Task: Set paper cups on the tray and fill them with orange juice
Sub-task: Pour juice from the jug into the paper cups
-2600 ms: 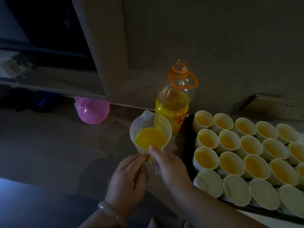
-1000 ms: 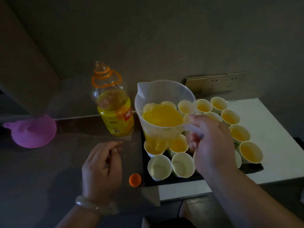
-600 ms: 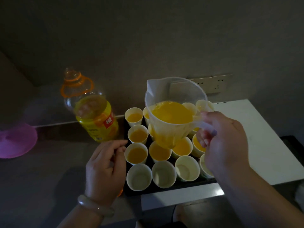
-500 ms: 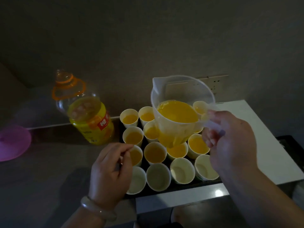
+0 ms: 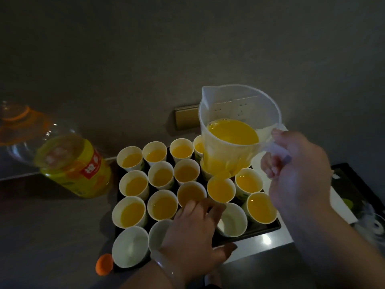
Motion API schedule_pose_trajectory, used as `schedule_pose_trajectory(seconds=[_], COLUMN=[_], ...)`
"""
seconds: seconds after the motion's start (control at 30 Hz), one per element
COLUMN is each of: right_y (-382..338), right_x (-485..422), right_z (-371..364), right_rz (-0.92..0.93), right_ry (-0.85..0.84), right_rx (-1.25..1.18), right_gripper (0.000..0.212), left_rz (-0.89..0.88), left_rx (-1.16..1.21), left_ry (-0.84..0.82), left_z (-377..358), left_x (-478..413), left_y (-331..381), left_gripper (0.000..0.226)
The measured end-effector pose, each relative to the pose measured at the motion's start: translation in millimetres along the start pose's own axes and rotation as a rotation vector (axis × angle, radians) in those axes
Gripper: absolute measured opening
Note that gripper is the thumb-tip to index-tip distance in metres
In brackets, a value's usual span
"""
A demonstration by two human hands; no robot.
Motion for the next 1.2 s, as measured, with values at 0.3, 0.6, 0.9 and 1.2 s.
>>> schedule_pose_trajectory(seconds=[0.3, 0.6, 0.9, 1.2], right_y=[2.3, 3.4, 5.3, -2.7], right_x=[-18.4, -27.4, -29.3, -36.3], right_z=[10.8, 10.3, 16.0, 19.7], right_rz=[-0.014, -0.016, -0.011, 0.000], right_ry=[-0.018, -0.046, -0.040, -0.017], right_rx=[-0.018, 0.056, 0.019, -0.048], right_gripper=[0.047, 0.042, 0.044, 0.044], left_rz=[0.070, 0.125, 0.115, 0.096], left_rx=[-0.164, -0.180, -0.101, 0.253], left_ry=[-0.080, -0.112, 0.029, 0.211], left_z=[-22.0, -28.8, -22.9, -16.3], left_x=[-20.3, -22.7, -24.4, -13.1], left_y=[9.6, 14.4, 17.3, 16.9], left_gripper=[0.083, 0.085, 0.067, 0.056])
Point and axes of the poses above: each hand's wrist, its own x-axis away from the middle knuckle, its own z-axis out of the back of the hand, y = z × x, the point moved 5 cm from there along -x, towards the middle knuckle, and after that the axes turned 3 degrees about -y, right-handed, at the moved point
